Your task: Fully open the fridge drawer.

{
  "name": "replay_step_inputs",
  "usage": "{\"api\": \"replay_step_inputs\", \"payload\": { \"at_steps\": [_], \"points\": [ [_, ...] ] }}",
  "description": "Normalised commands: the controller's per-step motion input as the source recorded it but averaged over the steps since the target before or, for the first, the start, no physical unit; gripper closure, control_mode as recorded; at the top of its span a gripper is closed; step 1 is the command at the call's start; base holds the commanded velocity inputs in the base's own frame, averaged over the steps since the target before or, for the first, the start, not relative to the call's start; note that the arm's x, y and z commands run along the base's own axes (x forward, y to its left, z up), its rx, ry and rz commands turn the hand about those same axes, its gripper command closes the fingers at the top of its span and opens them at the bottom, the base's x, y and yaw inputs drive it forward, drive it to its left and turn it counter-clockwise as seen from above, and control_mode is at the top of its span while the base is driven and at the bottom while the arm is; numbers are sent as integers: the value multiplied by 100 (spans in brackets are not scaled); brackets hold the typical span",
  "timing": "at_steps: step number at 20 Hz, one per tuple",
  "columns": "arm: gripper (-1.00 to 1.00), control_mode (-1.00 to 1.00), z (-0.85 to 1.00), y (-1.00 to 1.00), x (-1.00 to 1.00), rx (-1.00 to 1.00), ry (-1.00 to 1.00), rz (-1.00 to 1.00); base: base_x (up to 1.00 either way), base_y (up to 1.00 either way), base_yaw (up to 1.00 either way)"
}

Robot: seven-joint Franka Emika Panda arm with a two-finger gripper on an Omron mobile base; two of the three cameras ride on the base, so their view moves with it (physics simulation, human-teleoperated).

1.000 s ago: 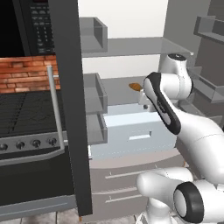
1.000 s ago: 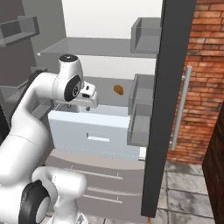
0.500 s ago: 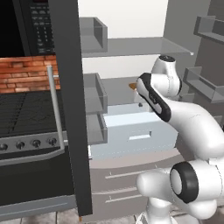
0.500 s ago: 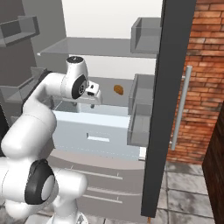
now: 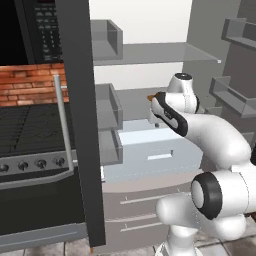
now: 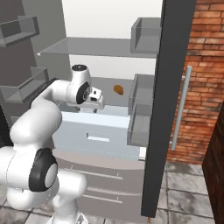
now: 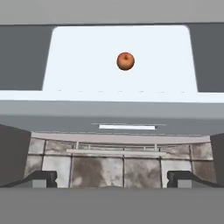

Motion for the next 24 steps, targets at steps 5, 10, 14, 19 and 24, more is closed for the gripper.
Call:
{"api": "replay_step_inputs", "payload": {
  "at_steps": [5,10,14,19,24],
  "points": [
    [-100,-100,-32,0,36,0,0,0,0,0,0],
    [-100,-100,-26,0,37,0,0,0,0,0,0],
    [-100,-100,-25,0,38,0,0,0,0,0,0],
    [-100,-100,-20,0,34,0,0,0,0,0,0],
    [-100,-100,-22,0,16,0,0,0,0,0,0]
  ]
}}
